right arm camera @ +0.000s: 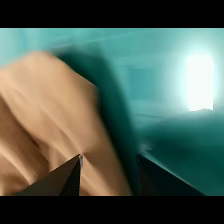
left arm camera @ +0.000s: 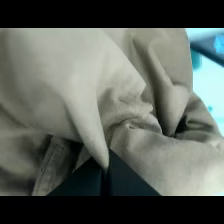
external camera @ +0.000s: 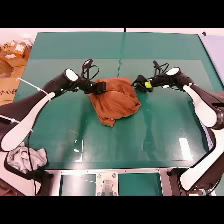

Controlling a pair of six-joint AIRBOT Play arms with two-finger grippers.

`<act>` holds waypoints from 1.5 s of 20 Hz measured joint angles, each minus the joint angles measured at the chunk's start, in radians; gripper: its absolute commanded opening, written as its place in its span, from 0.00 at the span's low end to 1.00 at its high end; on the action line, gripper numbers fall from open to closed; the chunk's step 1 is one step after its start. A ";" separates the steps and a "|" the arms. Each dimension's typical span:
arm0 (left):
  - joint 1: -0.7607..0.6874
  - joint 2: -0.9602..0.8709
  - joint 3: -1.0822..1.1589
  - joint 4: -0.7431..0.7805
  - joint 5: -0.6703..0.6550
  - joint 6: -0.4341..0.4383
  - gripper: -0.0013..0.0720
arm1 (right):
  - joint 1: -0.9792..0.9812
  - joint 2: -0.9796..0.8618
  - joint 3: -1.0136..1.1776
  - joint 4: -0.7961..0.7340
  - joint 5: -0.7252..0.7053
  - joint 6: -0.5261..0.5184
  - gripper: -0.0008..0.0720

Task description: Fold the shirts.

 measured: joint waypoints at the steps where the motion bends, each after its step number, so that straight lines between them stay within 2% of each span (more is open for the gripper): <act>1: 0.004 0.002 0.002 0.016 -0.026 0.005 0.06 | 0.012 -0.026 0.031 0.014 0.000 0.000 0.51; 2: 0.008 0.003 0.004 0.027 -0.050 0.006 0.06 | 0.025 -0.049 0.060 0.027 0.000 -0.001 0.32; 3: 0.011 0.005 0.006 0.040 -0.068 0.009 0.06 | 0.038 -0.072 0.087 0.036 -0.001 -0.002 0.08; 4: 0.014 0.006 0.006 0.048 -0.085 0.011 0.06 | 0.048 -0.090 0.108 0.037 0.000 -0.002 0.03; 8: 0.017 0.051 0.031 0.097 -0.136 0.013 0.05 | 0.056 -0.111 0.184 0.063 0.034 -0.007 0.03; 11: 0.018 0.159 0.118 0.208 -0.167 -0.029 0.06 | 0.015 -0.050 0.245 0.070 0.104 -0.012 0.03; 15: 0.020 0.346 0.308 0.369 -0.203 -0.101 0.06 | -0.064 0.173 0.284 0.075 0.187 -0.033 0.03; 21: 0.019 0.560 0.549 0.470 -0.259 -0.157 0.06 | -0.167 0.608 0.297 -0.004 0.273 -0.039 0.03; 26: 0.019 0.621 0.609 0.602 -0.334 -0.172 0.06 | -0.193 0.854 0.290 -0.114 0.367 0.042 0.03; 30: 0.019 0.584 0.566 0.721 -0.419 -0.175 0.06 | -0.187 0.922 0.166 -0.151 0.451 0.078 0.03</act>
